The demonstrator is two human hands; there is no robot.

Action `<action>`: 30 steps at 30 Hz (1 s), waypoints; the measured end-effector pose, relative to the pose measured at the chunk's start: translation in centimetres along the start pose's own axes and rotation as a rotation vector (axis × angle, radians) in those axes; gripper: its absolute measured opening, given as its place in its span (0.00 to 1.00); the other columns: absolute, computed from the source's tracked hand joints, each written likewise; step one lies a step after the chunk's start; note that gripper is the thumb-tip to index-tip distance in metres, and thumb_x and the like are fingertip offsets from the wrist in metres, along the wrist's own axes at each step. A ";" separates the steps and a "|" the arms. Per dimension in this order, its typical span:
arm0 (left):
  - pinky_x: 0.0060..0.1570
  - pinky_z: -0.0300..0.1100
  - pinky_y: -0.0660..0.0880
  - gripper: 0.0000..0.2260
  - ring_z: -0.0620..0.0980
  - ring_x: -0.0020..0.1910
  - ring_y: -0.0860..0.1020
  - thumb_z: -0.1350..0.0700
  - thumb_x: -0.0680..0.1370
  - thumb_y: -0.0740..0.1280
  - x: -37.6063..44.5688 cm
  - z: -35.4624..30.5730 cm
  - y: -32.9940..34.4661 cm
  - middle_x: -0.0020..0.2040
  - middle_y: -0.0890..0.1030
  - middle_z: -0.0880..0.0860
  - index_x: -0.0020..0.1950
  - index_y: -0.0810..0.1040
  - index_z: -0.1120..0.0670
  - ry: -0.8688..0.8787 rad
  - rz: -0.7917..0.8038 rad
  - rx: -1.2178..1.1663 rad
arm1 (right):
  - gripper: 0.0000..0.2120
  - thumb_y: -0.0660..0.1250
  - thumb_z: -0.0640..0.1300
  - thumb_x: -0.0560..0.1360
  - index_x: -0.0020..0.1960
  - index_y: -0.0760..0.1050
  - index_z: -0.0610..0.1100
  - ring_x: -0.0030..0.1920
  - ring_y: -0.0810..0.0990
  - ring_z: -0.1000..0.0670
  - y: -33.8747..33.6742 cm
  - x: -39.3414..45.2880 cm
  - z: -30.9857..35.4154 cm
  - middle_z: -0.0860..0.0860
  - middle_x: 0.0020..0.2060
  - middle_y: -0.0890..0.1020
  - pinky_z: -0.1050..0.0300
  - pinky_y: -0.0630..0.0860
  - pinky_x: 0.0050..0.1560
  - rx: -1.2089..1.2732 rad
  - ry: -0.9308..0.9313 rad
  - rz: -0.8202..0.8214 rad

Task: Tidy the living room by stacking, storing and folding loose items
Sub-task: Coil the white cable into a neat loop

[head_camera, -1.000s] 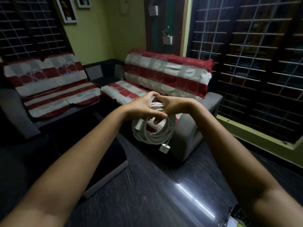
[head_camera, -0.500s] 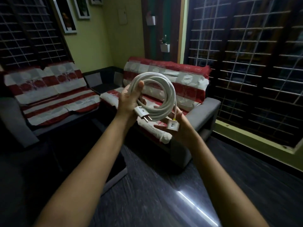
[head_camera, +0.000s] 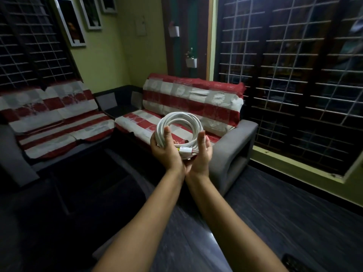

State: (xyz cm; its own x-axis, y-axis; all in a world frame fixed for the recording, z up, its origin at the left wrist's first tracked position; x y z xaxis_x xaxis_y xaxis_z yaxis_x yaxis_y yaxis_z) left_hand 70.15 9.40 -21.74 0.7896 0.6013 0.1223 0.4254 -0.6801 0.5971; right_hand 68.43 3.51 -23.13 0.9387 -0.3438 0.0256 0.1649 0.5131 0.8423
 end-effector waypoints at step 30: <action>0.51 0.52 0.78 0.35 0.55 0.50 0.81 0.24 0.62 0.64 0.0 -2.4 4.3 0.53 0.82 0.56 0.56 0.80 0.49 -0.470 1.294 0.856 | 0.14 0.58 0.23 0.69 0.48 0.75 0.36 0.20 0.72 0.56 -3.5 -4.6 9.9 0.48 0.28 0.73 0.67 0.67 0.22 -0.623 -0.176 -0.398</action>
State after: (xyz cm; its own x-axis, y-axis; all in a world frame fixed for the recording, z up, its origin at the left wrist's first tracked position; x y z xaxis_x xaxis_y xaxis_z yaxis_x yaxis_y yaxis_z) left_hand 70.87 7.51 -17.26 0.7861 -0.5940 -0.1706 -0.6144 -0.7213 -0.3197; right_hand 60.55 -4.47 -20.88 0.7190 -0.6895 -0.0872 0.6707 0.6555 0.3472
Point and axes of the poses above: each hand's wrist, its own x-axis towards the middle knuckle, its own y-axis out of the palm, z = x × y, the point moved 2 cm from there along x, towards the middle knuckle
